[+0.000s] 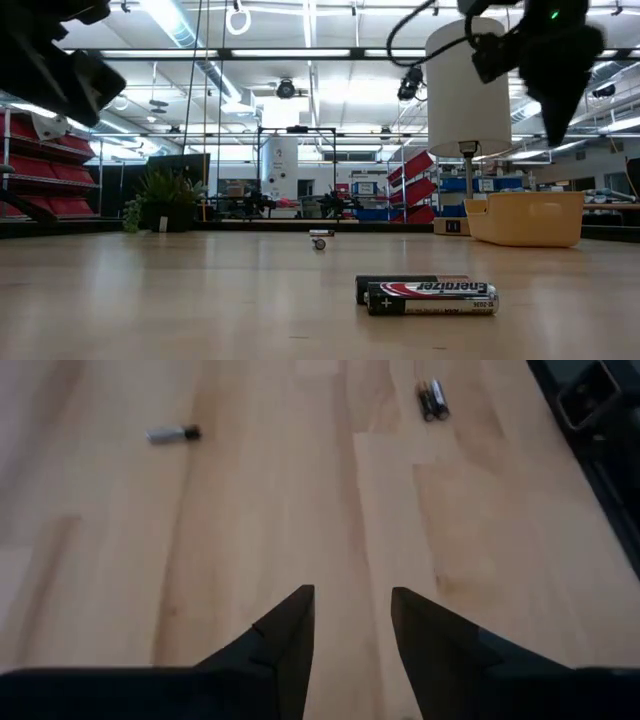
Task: Sort batteries
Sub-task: Put the black battery into the yellow bin
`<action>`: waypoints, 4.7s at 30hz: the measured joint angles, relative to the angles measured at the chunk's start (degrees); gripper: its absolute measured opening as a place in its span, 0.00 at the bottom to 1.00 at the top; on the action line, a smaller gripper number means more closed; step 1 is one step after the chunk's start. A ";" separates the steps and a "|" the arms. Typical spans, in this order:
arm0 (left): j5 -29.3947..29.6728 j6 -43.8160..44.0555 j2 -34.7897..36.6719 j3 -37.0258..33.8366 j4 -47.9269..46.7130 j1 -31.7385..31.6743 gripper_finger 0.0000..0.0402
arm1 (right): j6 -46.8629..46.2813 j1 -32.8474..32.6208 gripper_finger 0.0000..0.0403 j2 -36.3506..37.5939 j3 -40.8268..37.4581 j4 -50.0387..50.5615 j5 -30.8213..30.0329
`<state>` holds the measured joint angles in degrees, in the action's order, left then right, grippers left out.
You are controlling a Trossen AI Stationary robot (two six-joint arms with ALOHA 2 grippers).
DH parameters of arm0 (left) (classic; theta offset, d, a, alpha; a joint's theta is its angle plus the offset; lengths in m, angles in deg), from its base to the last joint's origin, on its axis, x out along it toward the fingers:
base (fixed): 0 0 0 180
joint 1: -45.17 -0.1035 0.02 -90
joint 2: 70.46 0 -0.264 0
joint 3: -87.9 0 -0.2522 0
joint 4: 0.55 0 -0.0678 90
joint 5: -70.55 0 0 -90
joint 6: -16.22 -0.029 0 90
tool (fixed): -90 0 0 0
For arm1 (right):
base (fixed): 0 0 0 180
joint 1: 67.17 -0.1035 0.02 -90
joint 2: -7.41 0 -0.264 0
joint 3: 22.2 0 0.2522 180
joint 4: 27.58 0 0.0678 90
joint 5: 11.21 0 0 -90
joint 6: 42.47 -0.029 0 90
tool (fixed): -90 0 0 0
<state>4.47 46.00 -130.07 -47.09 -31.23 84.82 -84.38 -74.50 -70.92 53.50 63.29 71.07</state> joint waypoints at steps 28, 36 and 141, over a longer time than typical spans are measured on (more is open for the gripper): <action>-3.03 -37.26 0.00 0.00 22.77 -13.51 0.38 | -28.33 -49.27 0.40 -19.20 -0.10 -19.26 18.66; -5.00 -36.11 0.00 0.00 21.42 -16.44 0.38 | -22.25 -52.74 0.39 -21.46 -0.10 -21.96 20.81; -20.10 -27.94 -35.76 0.07 56.86 -14.86 0.38 | 3.96 -26.68 0.41 -30.30 -1.64 -76.25 -13.93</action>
<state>-15.64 18.06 -165.83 -47.03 25.63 69.95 -80.42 -101.18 -101.22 51.86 -12.95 57.14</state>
